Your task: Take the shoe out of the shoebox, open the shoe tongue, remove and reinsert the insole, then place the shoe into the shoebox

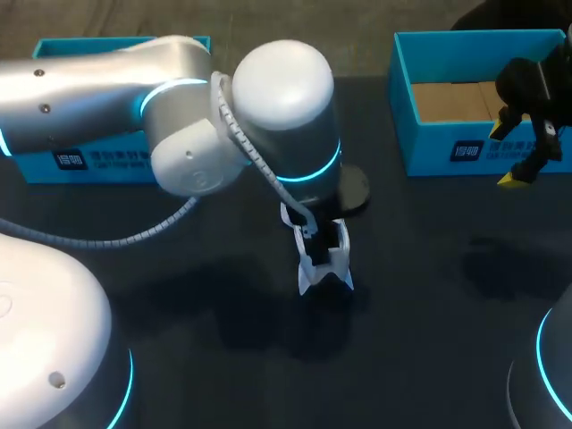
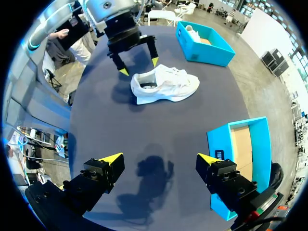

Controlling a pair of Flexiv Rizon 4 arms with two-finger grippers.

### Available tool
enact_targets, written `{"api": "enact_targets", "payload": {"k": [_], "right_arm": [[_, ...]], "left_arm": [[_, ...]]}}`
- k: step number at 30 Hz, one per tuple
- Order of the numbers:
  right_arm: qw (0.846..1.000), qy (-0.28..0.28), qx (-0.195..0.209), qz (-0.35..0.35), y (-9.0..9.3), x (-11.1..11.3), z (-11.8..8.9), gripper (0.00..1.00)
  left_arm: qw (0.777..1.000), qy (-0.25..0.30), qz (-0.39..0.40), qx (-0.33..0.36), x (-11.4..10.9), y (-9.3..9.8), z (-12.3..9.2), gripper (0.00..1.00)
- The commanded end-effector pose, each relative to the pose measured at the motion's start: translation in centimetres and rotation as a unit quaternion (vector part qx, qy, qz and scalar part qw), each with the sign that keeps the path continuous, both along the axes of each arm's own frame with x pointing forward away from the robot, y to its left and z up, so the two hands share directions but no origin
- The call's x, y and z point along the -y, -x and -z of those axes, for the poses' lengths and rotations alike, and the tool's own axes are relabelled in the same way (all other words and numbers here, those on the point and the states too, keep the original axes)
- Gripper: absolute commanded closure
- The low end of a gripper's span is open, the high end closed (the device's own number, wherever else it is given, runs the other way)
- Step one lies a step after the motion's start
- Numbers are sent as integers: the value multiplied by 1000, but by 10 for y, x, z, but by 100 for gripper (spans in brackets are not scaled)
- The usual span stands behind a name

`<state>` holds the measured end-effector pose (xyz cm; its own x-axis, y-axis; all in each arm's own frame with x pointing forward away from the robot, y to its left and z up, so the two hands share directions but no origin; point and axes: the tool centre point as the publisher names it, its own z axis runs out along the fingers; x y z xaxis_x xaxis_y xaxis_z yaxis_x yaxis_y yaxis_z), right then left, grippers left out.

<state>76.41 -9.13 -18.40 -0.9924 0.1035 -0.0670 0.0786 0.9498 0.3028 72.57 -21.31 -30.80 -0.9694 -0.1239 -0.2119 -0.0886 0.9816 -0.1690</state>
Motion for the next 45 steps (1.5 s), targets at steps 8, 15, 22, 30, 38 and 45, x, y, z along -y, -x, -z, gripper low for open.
{"api": "enact_targets", "payload": {"k": [8,15,22,30,38,45], "right_arm": [[1000,1,-1,1,0,-1,0,0],[1000,1,-1,1,0,-1,0,0],[1000,1,-1,1,0,-1,0,0],[1000,1,-1,1,0,-1,0,0],[1000,1,-1,1,0,-1,0,0],[1000,1,-1,1,0,-1,0,0]], "left_arm": [[999,-15,23,-18,29,12,32,0],[999,-21,28,-38,26,17,50,0],[997,-29,33,-57,25,24,71,4],[996,-29,30,-78,21,35,87,18],[995,-34,23,-86,14,33,93,34],[995,-32,26,-91,14,33,94,69]]}}
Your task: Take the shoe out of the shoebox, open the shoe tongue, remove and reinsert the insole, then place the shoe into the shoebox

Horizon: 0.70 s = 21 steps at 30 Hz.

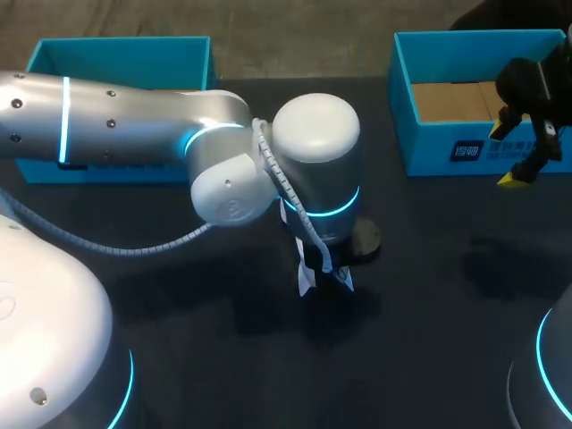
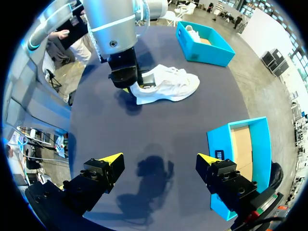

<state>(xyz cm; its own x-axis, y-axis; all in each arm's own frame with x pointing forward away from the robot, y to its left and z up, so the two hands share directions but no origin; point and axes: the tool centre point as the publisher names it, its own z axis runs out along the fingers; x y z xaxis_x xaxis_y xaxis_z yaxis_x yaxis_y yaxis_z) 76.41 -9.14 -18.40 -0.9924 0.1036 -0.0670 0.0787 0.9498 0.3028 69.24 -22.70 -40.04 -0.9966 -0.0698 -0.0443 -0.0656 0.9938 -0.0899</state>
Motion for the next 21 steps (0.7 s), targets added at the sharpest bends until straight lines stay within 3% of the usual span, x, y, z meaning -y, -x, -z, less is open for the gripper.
{"api": "enact_targets", "payload": {"k": [1,3,4,11,21], "right_arm": [[1000,1,-1,1,0,-1,0,0],[1000,1,-1,1,0,-1,0,0],[1000,1,-1,1,0,-1,0,0],[1000,1,-1,1,0,-1,0,0],[1000,1,-1,1,0,-1,0,0]], "left_arm": [[1000,2,3,-5,0,1,2,72],[1000,4,6,-10,-1,1,3,84],[1000,5,8,-11,-2,1,4,100],[999,12,30,4,-11,-1,-12,100],[998,13,49,28,-34,-12,-81,100]]}}
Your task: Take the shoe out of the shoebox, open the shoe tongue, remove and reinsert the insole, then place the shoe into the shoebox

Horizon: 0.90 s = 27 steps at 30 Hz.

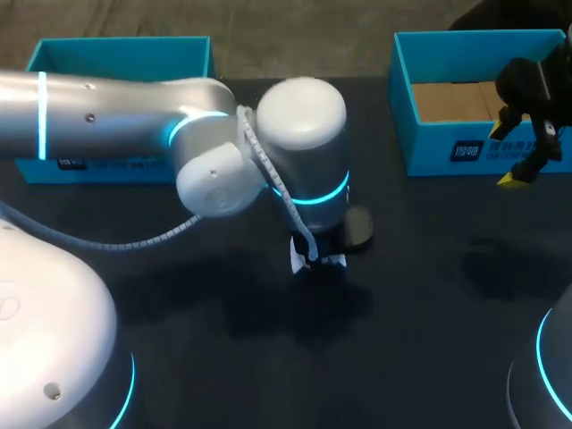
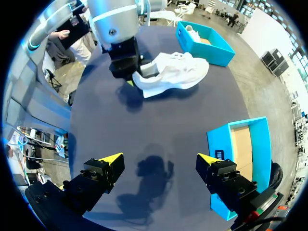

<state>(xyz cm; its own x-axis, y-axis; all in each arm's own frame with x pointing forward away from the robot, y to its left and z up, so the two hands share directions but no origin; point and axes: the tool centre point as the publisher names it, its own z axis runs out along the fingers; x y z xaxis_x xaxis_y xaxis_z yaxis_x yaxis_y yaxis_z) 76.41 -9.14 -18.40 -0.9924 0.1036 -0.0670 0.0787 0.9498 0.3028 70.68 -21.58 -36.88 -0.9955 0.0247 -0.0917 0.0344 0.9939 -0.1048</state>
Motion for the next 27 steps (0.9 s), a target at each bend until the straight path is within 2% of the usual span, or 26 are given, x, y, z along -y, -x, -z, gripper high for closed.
{"api": "enact_targets", "payload": {"k": [1,9,15,27], "right_arm": [[1000,1,-1,1,0,-1,0,0],[1000,1,-1,1,0,-1,0,0],[1000,1,-1,1,0,-1,0,0],[1000,1,-1,1,0,-1,0,0]], "left_arm": [[1000,8,2,4,-25,2,-56,100],[999,43,-5,0,-42,-5,-96,100],[996,65,41,-44,-45,-9,-118,100],[988,0,100,-114,-61,-22,-156,100]]}}
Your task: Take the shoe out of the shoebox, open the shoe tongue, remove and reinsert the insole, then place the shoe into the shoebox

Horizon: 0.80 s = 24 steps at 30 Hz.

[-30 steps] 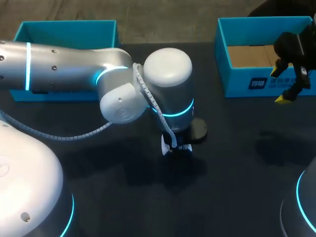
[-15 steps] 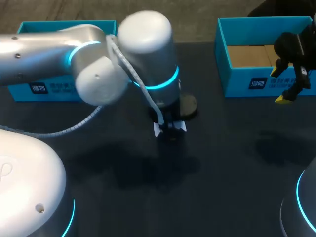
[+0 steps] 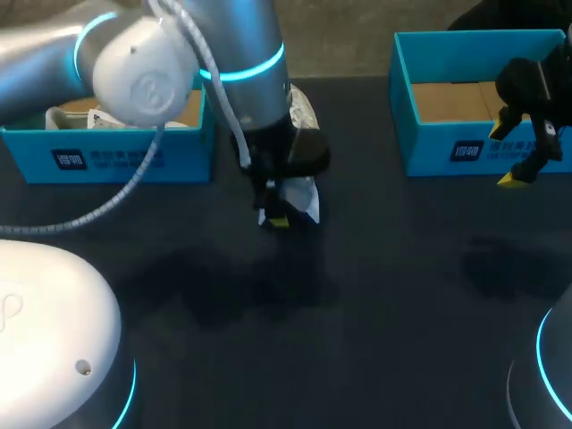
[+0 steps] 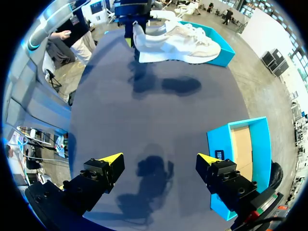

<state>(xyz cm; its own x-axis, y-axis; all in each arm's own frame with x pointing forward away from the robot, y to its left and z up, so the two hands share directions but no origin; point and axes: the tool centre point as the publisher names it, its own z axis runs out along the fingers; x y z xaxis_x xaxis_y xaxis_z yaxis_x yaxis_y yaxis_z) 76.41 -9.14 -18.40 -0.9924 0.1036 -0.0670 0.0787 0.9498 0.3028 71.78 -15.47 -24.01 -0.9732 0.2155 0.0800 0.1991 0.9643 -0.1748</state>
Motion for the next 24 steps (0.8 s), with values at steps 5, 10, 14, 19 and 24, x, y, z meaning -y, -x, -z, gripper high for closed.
{"api": "enact_targets", "payload": {"k": [5,10,14,19,24], "right_arm": [[1000,1,-1,1,0,-1,0,0],[1000,1,-1,1,0,-1,0,0],[1000,1,-1,1,0,-1,0,0],[1000,1,-1,1,0,-1,0,0],[1000,1,-1,1,0,-1,0,0]], "left_arm": [[999,-33,14,-36,-3,-17,-39,100],[998,-39,31,-46,-6,-22,-55,100],[997,-44,35,-50,-10,-26,-62,100],[997,-46,33,-48,-18,-35,-69,100],[997,-53,38,-36,-25,-40,-74,100]]}}
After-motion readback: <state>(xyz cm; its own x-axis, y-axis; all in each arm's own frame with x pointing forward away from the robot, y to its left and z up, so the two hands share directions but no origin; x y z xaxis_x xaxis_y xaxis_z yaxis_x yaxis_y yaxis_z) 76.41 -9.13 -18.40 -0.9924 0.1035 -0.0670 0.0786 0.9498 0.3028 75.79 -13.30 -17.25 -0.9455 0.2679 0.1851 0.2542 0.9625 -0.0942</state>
